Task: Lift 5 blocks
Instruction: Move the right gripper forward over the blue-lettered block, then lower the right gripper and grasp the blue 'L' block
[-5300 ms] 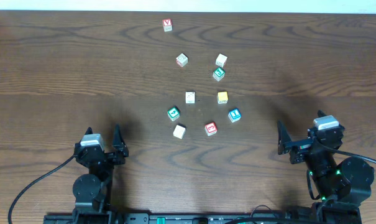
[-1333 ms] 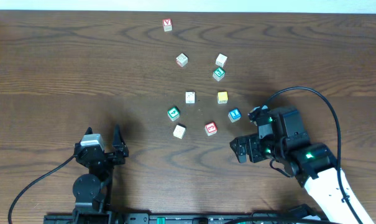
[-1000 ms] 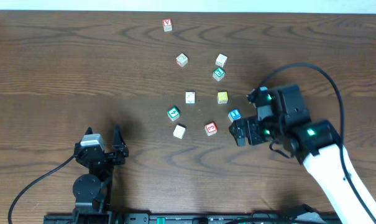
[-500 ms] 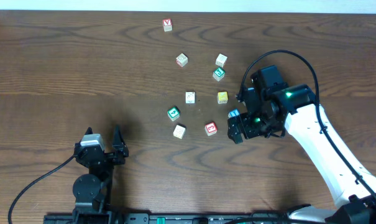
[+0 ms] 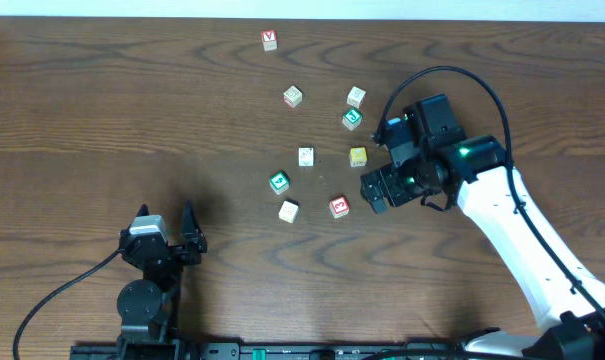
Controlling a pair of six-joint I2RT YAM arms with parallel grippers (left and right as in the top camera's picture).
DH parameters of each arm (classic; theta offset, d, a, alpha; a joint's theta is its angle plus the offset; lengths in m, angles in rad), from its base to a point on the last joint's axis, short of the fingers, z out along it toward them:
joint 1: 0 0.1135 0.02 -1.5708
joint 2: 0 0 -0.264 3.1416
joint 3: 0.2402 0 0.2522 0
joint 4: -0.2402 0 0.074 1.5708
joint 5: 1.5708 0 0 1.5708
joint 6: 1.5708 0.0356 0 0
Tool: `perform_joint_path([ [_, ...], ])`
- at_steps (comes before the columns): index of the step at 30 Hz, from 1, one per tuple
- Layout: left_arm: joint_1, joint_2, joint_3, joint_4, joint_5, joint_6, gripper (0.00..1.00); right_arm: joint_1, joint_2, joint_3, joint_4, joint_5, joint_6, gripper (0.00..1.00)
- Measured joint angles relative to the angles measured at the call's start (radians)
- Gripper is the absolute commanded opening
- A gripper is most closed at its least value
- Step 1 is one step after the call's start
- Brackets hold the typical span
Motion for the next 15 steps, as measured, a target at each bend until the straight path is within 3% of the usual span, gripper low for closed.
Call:
perform_joint_path([
  [15,0.0,0.0,0.0,0.0,0.0,0.0,0.75,0.0,0.236,0.0,0.121,0.053,-0.012,0.96],
])
